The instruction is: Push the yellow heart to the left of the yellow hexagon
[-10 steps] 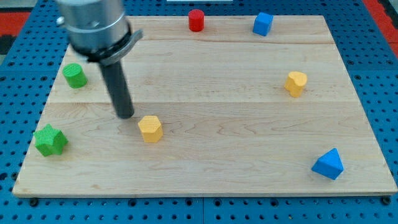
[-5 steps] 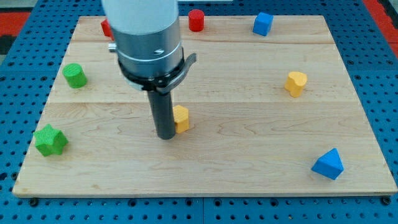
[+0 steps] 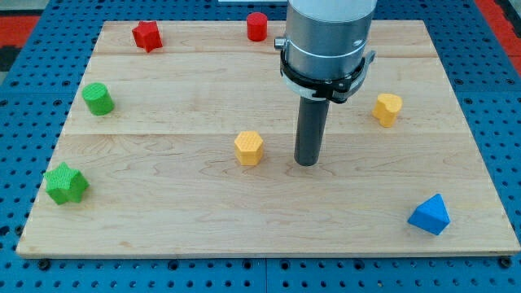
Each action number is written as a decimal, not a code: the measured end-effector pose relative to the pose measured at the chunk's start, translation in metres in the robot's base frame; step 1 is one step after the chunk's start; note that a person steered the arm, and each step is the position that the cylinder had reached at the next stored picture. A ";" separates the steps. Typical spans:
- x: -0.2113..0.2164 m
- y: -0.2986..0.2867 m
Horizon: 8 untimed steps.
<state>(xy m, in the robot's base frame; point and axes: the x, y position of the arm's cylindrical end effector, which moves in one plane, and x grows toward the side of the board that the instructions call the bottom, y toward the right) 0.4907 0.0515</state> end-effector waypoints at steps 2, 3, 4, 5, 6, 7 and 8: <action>-0.059 -0.060; -0.010 -0.078; 0.028 -0.069; 0.025 -0.073; 0.025 -0.073; 0.025 -0.075; 0.016 -0.070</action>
<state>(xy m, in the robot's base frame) 0.5065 -0.0183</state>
